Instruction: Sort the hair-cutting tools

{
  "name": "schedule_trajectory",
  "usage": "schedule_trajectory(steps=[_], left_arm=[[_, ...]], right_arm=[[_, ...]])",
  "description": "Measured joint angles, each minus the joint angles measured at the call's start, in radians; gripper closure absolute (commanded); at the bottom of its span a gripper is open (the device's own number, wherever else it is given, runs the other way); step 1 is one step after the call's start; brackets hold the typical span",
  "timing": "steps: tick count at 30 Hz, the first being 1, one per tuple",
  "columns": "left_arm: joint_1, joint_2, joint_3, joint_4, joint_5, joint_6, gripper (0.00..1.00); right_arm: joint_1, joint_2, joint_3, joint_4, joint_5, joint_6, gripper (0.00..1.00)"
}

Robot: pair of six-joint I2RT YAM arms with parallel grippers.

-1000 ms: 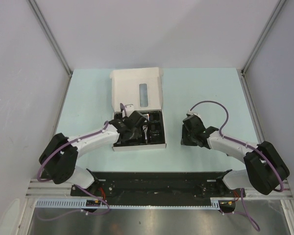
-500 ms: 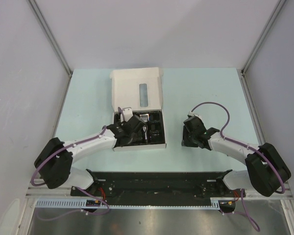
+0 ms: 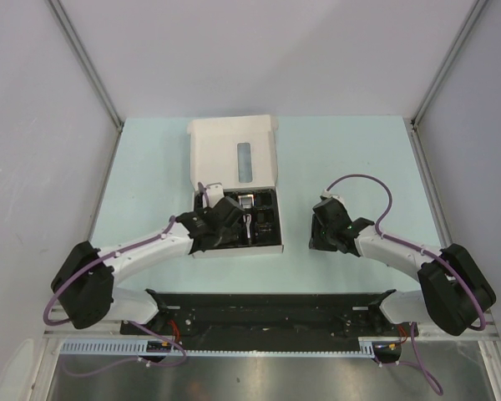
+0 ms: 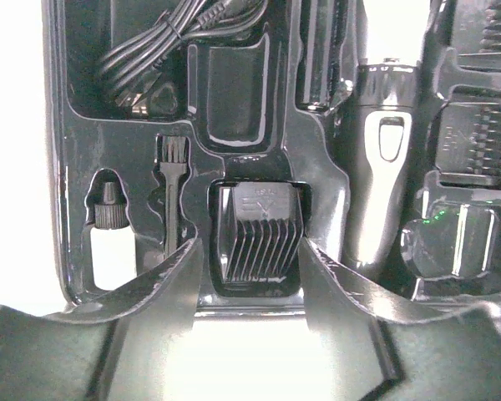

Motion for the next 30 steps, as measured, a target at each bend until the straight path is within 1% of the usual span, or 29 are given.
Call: schedule_trajectory(steps=[1,2,4,9,16,22,30], left_arm=[[-0.001,-0.008,0.003,-0.006,0.002,0.005,0.53],[-0.001,-0.014,0.008,-0.008,0.004,0.007,0.54],[-0.001,-0.018,0.019,-0.011,0.01,0.013,0.62],[0.002,-0.005,0.038,-0.012,0.024,0.023,0.69],[0.015,0.053,0.043,-0.013,0.024,0.04,0.69],[0.025,0.09,0.043,-0.009,0.025,0.05,0.71],[0.025,0.094,0.045,-0.005,0.025,0.058,0.7]], right_arm=[[0.0,0.0,0.0,0.0,0.0,0.0,0.62],[0.0,0.0,0.0,0.0,0.0,0.0,0.62],[0.0,0.0,0.0,0.0,0.0,0.0,0.62],[0.004,0.0,0.0,0.0,0.0,0.0,0.62],[0.006,0.0,0.0,0.0,0.001,0.006,0.62],[0.007,0.0,0.0,0.0,0.0,0.008,0.62],[0.007,-0.001,0.0,-0.001,0.0,0.016,0.62]])
